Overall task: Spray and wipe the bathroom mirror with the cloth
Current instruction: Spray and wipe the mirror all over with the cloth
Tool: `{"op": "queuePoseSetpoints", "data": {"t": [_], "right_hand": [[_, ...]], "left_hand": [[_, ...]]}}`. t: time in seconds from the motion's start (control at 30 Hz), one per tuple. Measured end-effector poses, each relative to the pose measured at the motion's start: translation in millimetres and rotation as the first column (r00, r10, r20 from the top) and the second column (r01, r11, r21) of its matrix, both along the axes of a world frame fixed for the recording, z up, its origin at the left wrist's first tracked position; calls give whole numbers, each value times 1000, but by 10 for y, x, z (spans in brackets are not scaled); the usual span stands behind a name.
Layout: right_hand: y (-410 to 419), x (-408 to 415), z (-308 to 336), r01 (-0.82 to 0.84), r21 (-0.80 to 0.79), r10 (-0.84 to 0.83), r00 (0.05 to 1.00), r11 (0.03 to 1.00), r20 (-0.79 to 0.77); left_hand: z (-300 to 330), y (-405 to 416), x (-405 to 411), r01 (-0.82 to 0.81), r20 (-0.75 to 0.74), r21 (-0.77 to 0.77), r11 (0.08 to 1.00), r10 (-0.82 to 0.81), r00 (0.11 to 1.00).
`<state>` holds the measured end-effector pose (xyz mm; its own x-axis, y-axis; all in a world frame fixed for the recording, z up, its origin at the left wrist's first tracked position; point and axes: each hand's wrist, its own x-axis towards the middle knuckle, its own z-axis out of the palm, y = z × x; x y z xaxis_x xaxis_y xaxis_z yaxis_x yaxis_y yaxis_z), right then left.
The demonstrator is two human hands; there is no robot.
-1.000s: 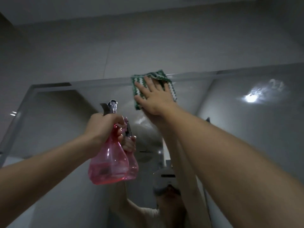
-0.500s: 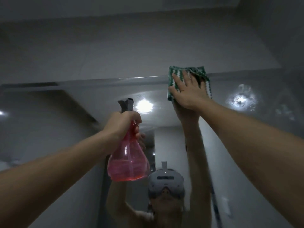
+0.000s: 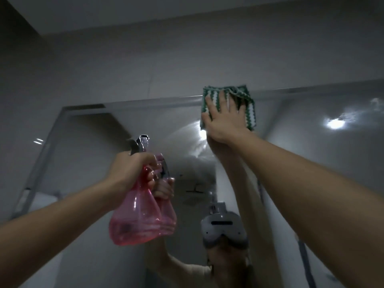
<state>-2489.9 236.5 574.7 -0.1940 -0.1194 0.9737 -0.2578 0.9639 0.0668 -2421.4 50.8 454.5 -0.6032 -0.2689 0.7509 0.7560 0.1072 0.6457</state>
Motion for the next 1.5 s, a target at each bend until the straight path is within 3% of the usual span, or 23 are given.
{"op": "queuePoseSetpoints", "data": {"t": [0.3, 0.5, 0.77, 1.0, 1.33, 1.5], "right_hand": [[-1205, 29, -545, -43, 244, 39, 999, 969, 20], [-1115, 35, -954, -48, 337, 28, 998, 940, 63], [28, 48, -1124, -1, 262, -24, 995, 965, 94], [1337, 49, -1131, 31, 199, -59, 989, 980, 136], [3189, 15, -1215, 76, 133, -91, 989, 988, 113], [3916, 37, -1359, 92, 74, -103, 982, 993, 155]], "left_hand": [[-250, -786, -4, -57, 59, 30, 998, 55, 997], [-572, -824, 128, -56, 115, 8, 998, 55, 992], [-919, -370, 331, -67, 191, -13, 998, 68, 979], [-834, 696, 378, -50, 179, -43, 998, 57, 982], [-557, 2884, 274, 235, 104, 69, 970, -241, 965], [-630, 3552, 272, 333, 114, 71, 940, -339, 934]]}}
